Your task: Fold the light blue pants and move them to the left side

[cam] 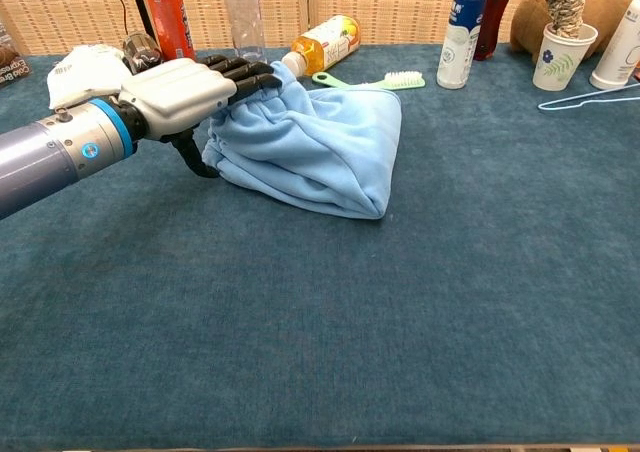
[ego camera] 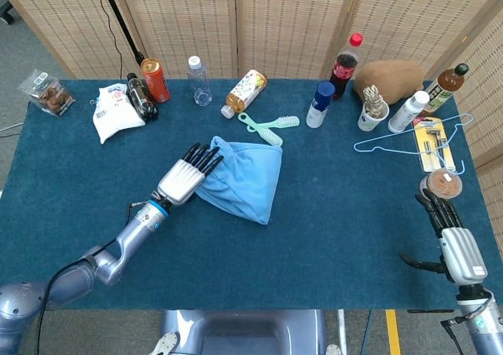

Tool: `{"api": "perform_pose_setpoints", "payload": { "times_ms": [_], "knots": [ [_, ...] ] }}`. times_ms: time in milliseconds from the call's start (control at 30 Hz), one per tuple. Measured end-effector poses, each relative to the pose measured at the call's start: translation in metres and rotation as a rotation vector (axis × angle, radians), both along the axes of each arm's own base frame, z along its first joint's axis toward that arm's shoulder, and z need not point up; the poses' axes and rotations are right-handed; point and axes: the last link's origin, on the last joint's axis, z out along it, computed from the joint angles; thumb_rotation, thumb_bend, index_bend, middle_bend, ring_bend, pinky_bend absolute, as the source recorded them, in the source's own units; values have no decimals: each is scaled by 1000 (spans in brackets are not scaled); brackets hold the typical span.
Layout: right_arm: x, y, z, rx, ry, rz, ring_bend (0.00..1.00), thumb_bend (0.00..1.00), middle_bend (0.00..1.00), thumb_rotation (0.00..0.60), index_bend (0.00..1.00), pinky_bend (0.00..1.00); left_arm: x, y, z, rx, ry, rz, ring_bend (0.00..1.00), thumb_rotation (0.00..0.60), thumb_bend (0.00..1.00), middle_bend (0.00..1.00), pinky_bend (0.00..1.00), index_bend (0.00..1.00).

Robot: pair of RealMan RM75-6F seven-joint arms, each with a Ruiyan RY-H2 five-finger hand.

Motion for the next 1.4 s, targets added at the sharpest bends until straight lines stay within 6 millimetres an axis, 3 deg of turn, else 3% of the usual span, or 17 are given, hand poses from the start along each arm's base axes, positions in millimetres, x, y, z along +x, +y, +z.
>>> {"api": "perform_pose_setpoints", "payload": {
  "times_ms": [700,733,933,1000,1033,1100,1200,1333,1400],
  "knots": [
    [0,1,4,-6,-8,0,0,0,0,600,0,0,13,7,-23,-21,6,69,0,600,30,0,0,0],
    [0,1,4,-7,-9,0,0,0,0,600,0,0,15,7,-25,-17,7,67,0,600,46,0,8,0],
    [1,1,7,-13,-14,7,0,0,0,600,0,0,18,8,-28,22,20,61,5,600,378,0,201,9],
    [1,2,8,-15,-15,9,0,0,0,600,0,0,18,8,-29,25,26,61,60,600,452,14,263,85],
    [1,2,8,-15,-15,9,0,0,0,600,0,0,18,8,-30,27,32,59,134,600,489,70,322,170],
    [1,2,8,-13,-17,9,0,0,0,600,0,0,19,8,-31,31,39,53,316,600,560,264,457,371],
    [1,3,9,-15,-18,9,0,0,0,600,0,0,20,7,-31,49,40,37,504,600,691,494,617,623],
    [1,4,10,-17,-22,10,0,0,0,600,0,0,21,6,-29,69,26,15,650,600,888,672,786,809],
    [2,4,11,-17,-24,11,0,0,0,600,0,0,21,5,-29,69,15,10,692,600,982,722,847,849]
  ]
}}
